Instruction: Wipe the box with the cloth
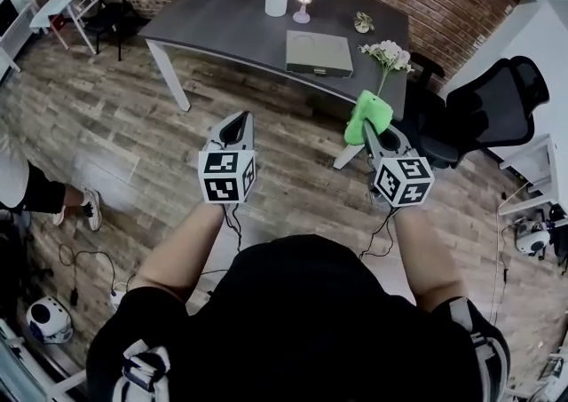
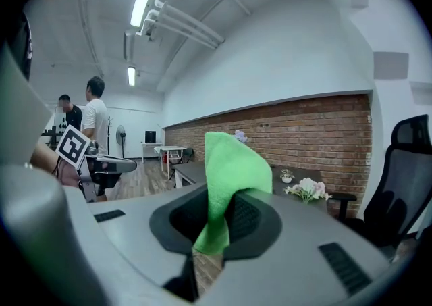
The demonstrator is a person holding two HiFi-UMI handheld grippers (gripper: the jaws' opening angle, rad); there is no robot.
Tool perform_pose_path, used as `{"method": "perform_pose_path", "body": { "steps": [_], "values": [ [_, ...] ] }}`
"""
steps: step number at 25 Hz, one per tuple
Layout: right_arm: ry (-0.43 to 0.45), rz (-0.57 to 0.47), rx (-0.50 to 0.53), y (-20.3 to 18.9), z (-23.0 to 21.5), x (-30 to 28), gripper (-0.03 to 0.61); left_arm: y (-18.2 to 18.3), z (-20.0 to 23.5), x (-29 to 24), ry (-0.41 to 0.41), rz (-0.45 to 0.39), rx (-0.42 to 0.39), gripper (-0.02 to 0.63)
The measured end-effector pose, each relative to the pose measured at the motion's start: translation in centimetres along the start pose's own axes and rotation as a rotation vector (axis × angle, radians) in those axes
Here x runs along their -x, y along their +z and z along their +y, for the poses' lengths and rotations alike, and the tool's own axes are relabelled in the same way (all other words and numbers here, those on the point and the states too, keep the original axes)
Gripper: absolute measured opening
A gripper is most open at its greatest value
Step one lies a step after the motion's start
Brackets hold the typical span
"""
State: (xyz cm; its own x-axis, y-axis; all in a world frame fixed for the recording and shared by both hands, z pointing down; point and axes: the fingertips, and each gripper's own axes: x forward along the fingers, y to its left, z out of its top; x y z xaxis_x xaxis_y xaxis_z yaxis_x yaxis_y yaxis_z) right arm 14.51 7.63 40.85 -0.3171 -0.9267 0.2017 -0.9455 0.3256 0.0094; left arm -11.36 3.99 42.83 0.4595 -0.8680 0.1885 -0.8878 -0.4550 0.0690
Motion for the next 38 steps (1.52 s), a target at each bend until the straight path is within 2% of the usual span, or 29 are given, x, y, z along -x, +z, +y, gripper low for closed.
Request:
{"method": "perform_pose_path", "body": {
  "steps": [8, 17, 21, 25, 30, 34, 38],
  "values": [
    [0.078, 0.036, 0.065, 0.1, 4.0, -2.5, 0.044, -2.3, 4.1, 1.6, 0.066, 0.026, 0.07, 0.008],
    [0.165, 0.065, 0.075, -0.5, 3.3, -7.2, 0.044, -3.2, 5.3, -1.2, 0.104, 0.055, 0.088, 0.008],
    [0.199, 0.059, 0.076, -0.2, 1.4, -9.2, 0.044, -2.2, 5.9, -3.9, 0.129, 0.06, 0.108, 0.008],
    [0.208, 0.059, 0.04, 0.0, -2.1, -11.2, 0.044, -0.9, 3.6, -7.5, 0.113, 0.053, 0.075, 0.008],
    [0.233, 0.074, 0.007, -0.6, -6.0, -13.1, 0.044, -1.9, -0.2, -11.8, 0.051, 0.128, 0.034, 0.008],
    [0.245, 0.124, -0.03, -2.7, -8.7, -14.3, 0.044, -2.8, -1.6, -13.7, 0.057, 0.172, 0.021, 0.008],
    [0.29, 0.153, -0.047, -4.1, -9.6, -15.2, 0.044, -3.8, -2.2, -15.2, 0.067, 0.225, 0.025, 0.008]
  ]
}}
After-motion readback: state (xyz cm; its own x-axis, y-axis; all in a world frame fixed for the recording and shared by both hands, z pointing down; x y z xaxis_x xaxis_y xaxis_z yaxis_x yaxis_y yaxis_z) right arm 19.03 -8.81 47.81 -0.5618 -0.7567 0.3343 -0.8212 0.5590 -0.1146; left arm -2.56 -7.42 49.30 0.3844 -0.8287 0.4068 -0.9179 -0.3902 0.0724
